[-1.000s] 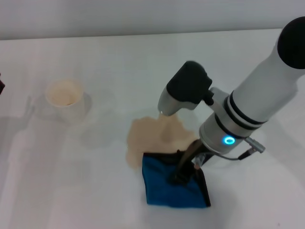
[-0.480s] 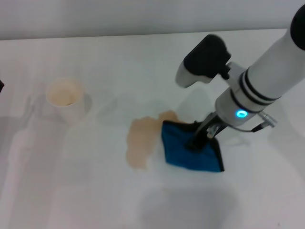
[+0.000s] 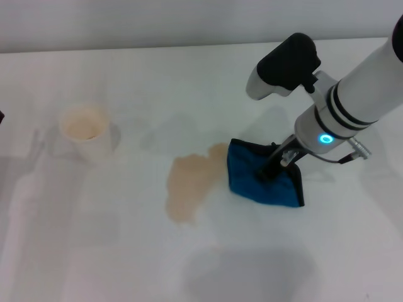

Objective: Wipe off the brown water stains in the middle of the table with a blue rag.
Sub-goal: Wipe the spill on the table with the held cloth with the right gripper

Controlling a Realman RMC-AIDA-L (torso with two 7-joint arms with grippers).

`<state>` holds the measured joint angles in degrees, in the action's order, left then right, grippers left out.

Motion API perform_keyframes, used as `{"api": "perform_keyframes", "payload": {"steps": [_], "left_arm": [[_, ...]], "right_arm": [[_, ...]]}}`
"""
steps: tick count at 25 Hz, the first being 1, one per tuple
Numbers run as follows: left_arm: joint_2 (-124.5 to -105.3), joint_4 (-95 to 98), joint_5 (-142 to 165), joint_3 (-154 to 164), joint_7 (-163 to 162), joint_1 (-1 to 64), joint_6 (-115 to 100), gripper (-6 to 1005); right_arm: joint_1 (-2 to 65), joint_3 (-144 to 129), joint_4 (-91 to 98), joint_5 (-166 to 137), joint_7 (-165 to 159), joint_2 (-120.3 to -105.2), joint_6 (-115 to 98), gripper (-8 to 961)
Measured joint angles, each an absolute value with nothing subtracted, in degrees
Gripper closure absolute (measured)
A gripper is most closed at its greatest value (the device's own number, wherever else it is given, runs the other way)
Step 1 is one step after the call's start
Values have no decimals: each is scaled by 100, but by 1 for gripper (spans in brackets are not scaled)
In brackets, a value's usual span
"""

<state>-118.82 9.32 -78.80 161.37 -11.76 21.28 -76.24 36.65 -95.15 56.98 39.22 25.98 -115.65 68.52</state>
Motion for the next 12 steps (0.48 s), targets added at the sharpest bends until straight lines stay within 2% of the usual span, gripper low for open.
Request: {"api": "perform_keyframes", "payload": {"steps": [12], "left_arm": [[-11898,944,-7866,16165,-1178,2163,-7674,114]], "right_arm": [[3647,-11108,5740,5904,3102,-11602,6993,910]]}}
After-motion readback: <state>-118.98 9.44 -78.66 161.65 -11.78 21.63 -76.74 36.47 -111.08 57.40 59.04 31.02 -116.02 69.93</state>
